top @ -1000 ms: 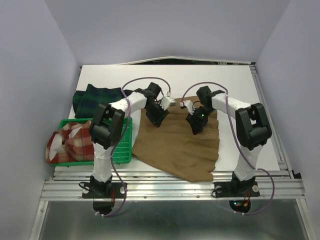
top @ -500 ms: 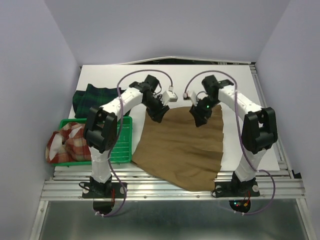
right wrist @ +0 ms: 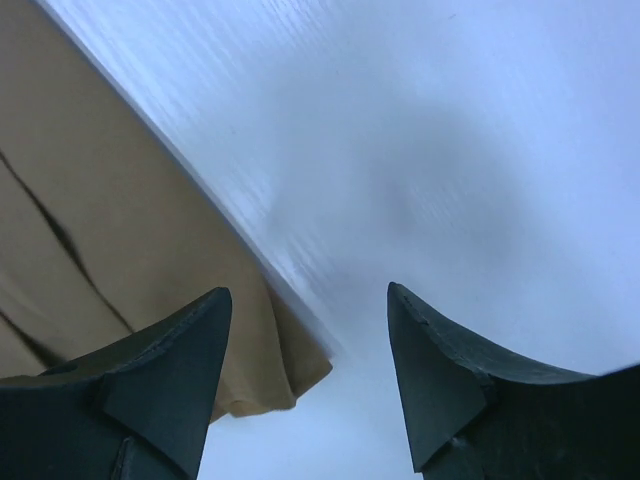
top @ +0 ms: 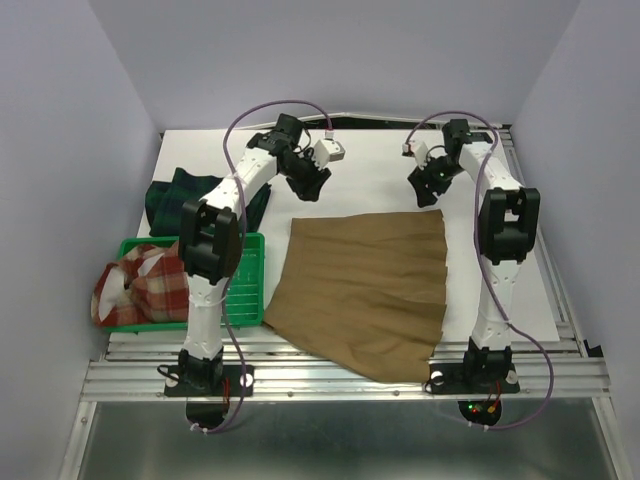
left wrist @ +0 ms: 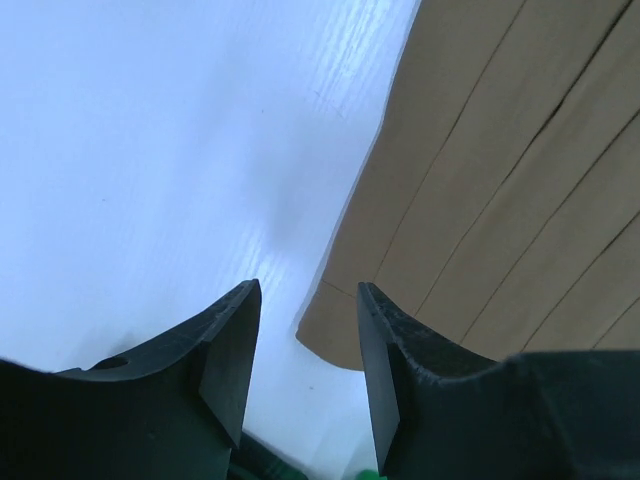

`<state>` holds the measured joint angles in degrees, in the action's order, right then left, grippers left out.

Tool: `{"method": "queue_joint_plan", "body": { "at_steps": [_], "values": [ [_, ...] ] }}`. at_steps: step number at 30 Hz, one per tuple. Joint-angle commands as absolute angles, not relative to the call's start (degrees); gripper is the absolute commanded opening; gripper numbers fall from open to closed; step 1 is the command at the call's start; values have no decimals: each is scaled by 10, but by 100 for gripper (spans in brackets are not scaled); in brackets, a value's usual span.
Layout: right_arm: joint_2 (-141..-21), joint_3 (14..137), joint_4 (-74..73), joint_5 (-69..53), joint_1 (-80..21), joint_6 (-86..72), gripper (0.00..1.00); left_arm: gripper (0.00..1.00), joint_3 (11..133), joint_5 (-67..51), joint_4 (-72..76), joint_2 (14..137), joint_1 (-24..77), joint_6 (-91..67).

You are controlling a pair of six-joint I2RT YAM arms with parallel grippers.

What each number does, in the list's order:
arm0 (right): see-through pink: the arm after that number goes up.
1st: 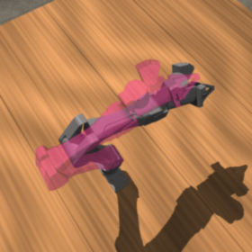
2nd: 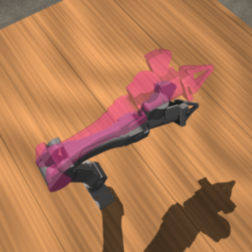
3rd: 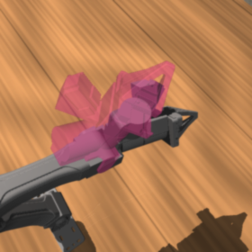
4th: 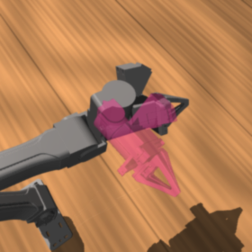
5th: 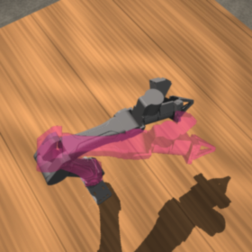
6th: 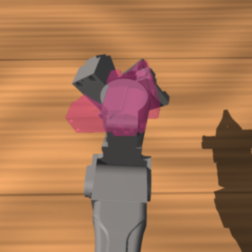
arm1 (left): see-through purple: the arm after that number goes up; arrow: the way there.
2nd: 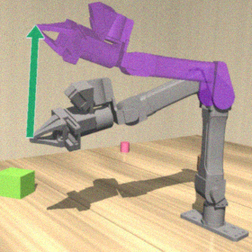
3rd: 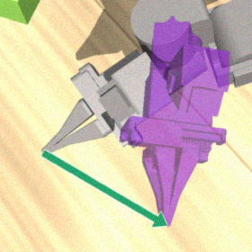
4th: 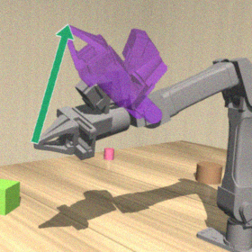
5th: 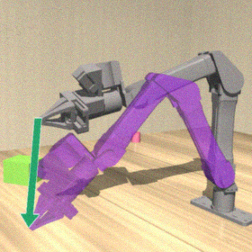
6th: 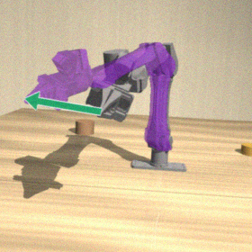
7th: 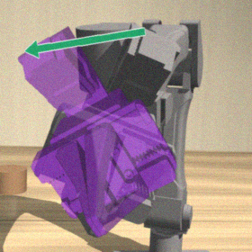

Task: Fold and stack the skirts
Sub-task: Flatten the skirt out, then fold the skirt

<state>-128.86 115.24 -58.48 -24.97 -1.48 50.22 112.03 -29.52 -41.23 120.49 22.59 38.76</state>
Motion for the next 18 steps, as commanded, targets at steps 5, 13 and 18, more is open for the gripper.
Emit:
{"method": "queue_joint_plan", "body": {
  "at_steps": [5,13,18],
  "values": [
    [-1331,1189,-643,-232,-14,588,69,55,1183,-258,-439,1275,221,359],
    [-1313,1087,-710,-252,-14,611,69,57,1161,-294,-498,1293,219,412],
    [-1302,1045,-711,-243,-9,612,68,57,1160,-303,-532,1305,219,432]
  ]
}}
